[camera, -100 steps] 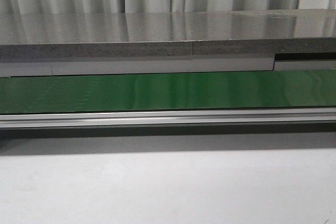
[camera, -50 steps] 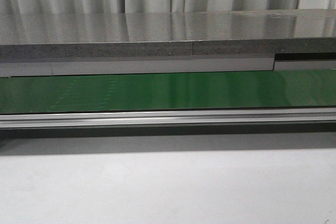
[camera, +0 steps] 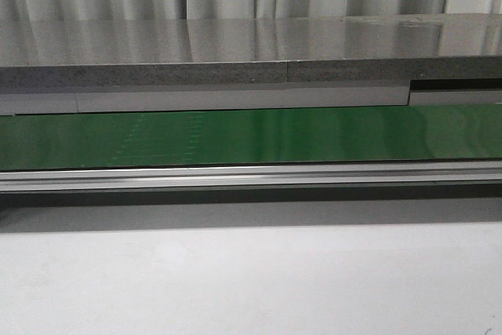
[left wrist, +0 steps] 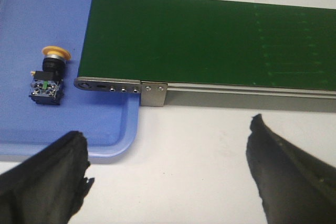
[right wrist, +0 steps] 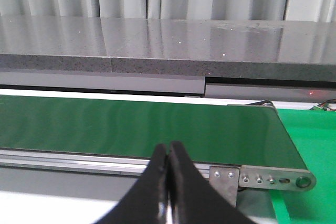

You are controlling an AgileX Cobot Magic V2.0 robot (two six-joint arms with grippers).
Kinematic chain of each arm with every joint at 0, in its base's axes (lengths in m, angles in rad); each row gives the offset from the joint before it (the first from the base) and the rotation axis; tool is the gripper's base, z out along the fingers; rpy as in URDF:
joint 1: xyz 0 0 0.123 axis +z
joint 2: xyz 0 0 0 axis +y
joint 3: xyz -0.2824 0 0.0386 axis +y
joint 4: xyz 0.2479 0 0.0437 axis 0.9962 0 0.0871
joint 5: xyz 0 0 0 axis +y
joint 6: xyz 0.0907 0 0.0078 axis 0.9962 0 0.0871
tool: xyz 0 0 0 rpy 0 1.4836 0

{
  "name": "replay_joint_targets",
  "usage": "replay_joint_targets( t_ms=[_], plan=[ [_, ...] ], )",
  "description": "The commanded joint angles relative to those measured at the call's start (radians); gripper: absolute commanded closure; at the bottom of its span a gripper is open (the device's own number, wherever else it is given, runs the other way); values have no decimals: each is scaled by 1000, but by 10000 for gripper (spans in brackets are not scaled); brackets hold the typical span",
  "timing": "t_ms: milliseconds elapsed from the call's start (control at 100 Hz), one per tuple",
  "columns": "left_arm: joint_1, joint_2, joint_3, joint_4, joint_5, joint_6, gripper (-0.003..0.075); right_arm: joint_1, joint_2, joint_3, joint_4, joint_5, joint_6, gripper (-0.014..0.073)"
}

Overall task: Move button from left to right
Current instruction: 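Lower the left gripper and grasp the yellow-capped button switch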

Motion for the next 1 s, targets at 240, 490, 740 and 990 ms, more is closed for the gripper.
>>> replay_joint_targets(
  t_ms=[240,490,740,990],
  plan=[
    [9,266,-213,165,-17,-14,120,3,-19,-16,-5,-86,-1,662],
    [173,486,-386,155,-29,21,120,3,-19,-16,-5,-86,-1,662],
    [337,727,-494,7,-40,158,120,3,-19,-16,-5,-86,-1,662],
    [405,928,-534,-81,-47,215,120,3,-19,-16,-5,-86,-1,662]
  ],
)
